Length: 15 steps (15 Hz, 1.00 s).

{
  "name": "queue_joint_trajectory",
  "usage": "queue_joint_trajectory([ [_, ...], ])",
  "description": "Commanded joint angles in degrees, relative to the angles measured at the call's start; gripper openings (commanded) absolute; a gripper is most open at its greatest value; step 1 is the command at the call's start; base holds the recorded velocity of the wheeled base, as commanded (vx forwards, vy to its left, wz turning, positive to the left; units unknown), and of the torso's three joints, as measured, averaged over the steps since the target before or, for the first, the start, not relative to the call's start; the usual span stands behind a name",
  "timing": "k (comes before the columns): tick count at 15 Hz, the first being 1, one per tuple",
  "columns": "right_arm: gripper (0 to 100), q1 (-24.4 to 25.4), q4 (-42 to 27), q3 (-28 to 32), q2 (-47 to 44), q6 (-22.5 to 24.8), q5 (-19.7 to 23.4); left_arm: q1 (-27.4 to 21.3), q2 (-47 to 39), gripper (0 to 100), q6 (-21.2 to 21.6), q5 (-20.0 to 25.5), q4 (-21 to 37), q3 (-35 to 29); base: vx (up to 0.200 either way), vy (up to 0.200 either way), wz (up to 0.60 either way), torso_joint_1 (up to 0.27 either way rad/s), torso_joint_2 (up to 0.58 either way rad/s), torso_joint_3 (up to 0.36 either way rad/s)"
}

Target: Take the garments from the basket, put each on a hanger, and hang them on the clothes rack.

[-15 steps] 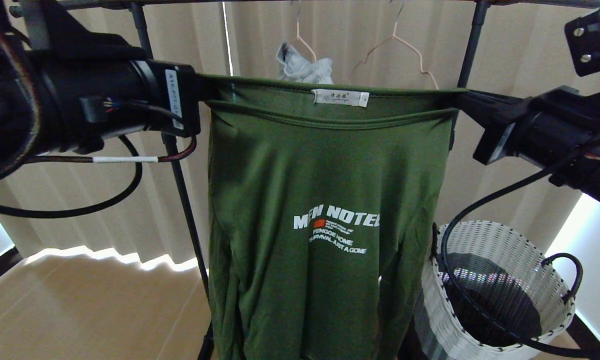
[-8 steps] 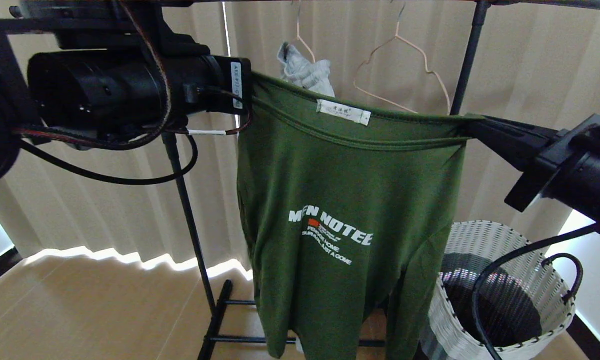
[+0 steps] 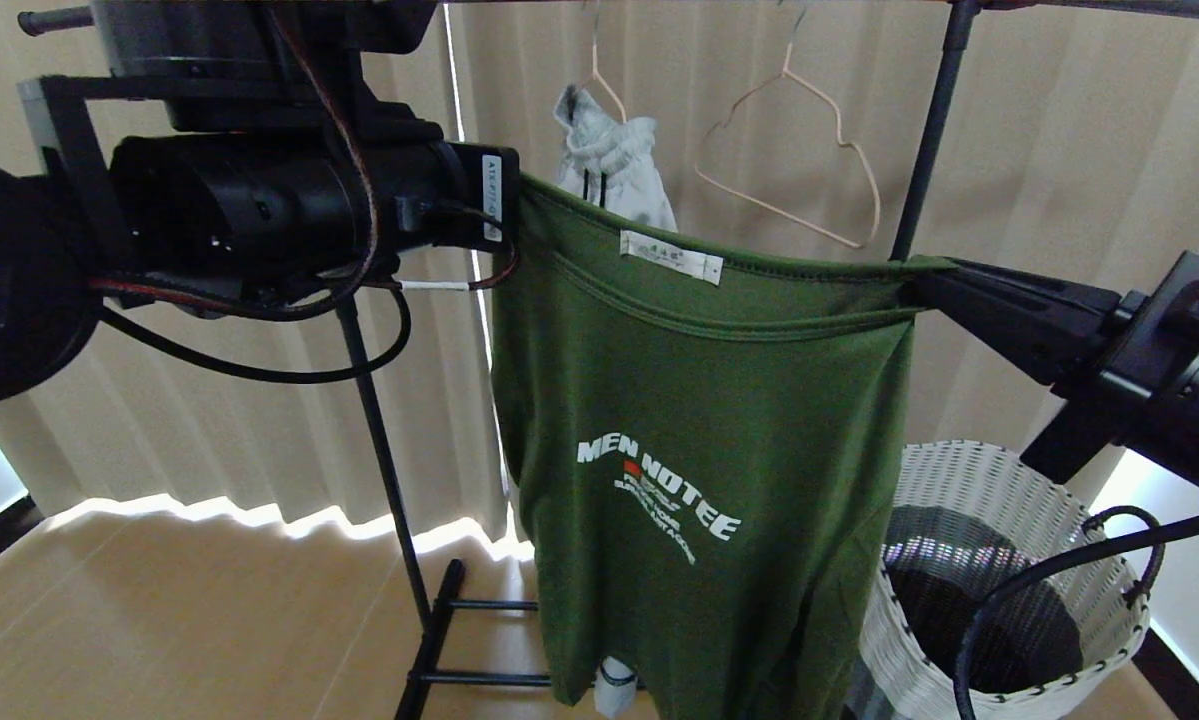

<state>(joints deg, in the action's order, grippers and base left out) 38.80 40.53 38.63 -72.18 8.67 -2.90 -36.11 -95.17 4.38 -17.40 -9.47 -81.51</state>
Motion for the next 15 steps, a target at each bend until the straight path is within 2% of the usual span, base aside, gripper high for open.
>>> queue_joint_trajectory([
  [1,0,-0.4,0.1,0.1,-1.0,0.0,-0.1,0.0,2.1,0,0.0,0.0,0.0,2.0,0.0,0.0,0.0,0.0,0.0,0.0],
  [5,0,-6.2,0.6,2.4,-5.6,0.0,-0.2,0.2,7.7,0,0.0,0.9,0.2,6.8,0.0,0.0,0.0,0.0,0.0,0.0],
  [7,0,-9.3,0.8,5.8,-9.6,0.0,-0.1,0.2,10.4,0,0.0,2.4,0.4,9.3,0.0,0.0,0.0,0.0,0.0,0.0],
  [10,0,-12.6,0.8,13.0,-15.4,-0.9,-0.1,1.3,15.5,0,0.5,8.3,0.6,13.5,0.0,0.0,0.0,0.0,0.0,0.0],
  [13,0,-12.7,1.0,19.4,-20.6,-3.0,-0.2,1.3,19.4,0,0.8,12.8,0.6,17.9,0.0,0.0,0.0,0.0,0.0,0.0],
  [15,0,-12.7,3.8,22.7,-24.1,-3.3,-0.1,1.2,21.8,0,0.8,16.0,0.6,20.0,0.0,0.0,0.0,0.0,0.0,0.0],
])
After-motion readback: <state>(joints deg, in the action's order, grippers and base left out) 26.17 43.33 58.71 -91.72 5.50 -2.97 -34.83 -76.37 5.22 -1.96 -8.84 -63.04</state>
